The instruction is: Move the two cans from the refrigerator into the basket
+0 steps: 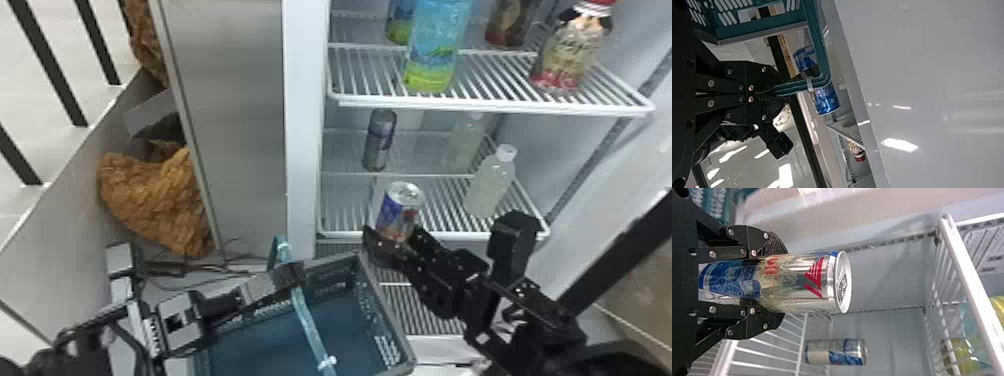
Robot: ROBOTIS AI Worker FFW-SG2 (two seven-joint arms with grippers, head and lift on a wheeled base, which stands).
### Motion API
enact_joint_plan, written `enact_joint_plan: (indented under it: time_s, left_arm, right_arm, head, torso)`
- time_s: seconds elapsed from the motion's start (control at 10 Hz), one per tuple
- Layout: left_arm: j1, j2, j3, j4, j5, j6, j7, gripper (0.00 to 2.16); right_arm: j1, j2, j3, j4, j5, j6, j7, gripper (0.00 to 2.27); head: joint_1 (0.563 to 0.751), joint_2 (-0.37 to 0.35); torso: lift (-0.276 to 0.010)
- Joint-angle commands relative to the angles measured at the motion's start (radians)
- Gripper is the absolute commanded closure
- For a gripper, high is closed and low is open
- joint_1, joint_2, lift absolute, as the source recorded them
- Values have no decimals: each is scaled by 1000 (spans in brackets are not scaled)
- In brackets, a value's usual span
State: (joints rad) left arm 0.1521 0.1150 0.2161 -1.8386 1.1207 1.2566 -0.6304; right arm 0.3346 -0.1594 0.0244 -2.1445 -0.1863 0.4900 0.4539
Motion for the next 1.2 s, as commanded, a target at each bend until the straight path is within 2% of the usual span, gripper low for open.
enact_joint_plan:
  time_s: [0.0,0.5,1.1]
  left_arm:
    - [0,-1,-1,2,0,0,0,1210]
    - [3,-3,1,2,0,0,0,1210]
    - [3,-5,1,2,-4,0,0,1210]
  right_arm:
    - [21,-2,-2,-24,-15,52,31,1288]
    - [36,-15,33,-68,-55,246,120,1288]
    - [-65,-48,153,37,-83,403,212,1253]
  head:
    - [695,-84]
    - [695,-36]
    - [695,48]
  torso:
    - [-219]
    - [-219]
    - [-219]
